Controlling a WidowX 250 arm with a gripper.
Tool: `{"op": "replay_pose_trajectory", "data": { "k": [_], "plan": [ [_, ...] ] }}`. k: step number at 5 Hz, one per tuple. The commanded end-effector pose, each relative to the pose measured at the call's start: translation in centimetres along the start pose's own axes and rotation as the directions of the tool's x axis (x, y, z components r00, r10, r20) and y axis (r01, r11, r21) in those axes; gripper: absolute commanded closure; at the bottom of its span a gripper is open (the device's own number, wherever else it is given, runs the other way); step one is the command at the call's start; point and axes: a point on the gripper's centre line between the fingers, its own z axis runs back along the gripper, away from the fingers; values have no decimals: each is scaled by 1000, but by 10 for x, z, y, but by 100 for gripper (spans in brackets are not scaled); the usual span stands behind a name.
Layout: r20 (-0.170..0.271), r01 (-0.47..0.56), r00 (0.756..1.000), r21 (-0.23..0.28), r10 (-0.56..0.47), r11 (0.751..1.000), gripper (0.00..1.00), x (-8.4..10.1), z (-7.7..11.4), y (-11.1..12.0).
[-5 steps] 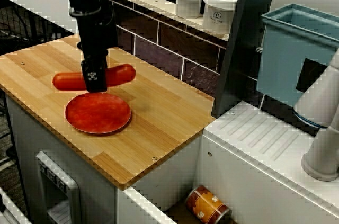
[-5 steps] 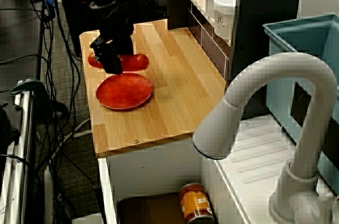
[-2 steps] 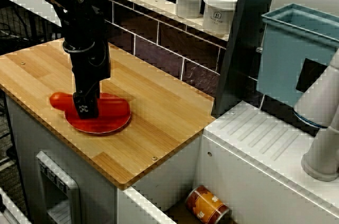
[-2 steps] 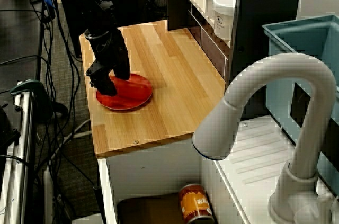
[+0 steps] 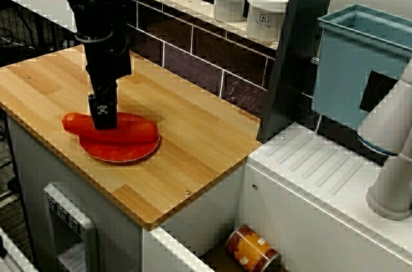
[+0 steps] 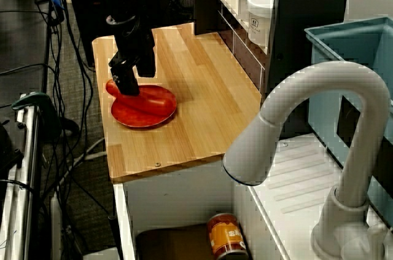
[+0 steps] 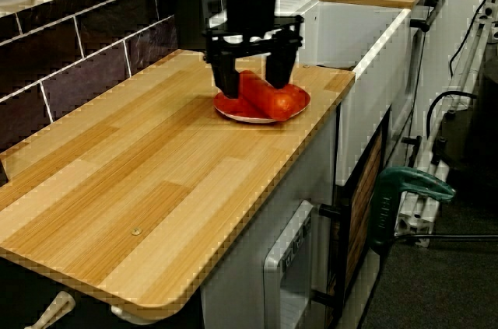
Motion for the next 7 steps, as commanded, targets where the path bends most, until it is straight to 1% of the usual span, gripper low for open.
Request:
{"op": "replay_pose_trajectory", "data": {
  "k": [1,2,3,4,5,6,7],
  "plan": [
    [75,-24,997,-23,26,999,0,-10,44,28],
    [88,-92,991,-47,96,995,0,-16,58,54],
    [91,-177,979,-73,184,981,0,-26,62,81],
    [102,-258,959,-77,265,963,0,-40,67,106],
    [78,-324,941,-86,331,942,0,-58,60,118],
    [112,-327,937,-49,331,944,0,-72,54,114],
    [151,-214,964,-49,219,976,0,-60,51,91]
  ]
}}
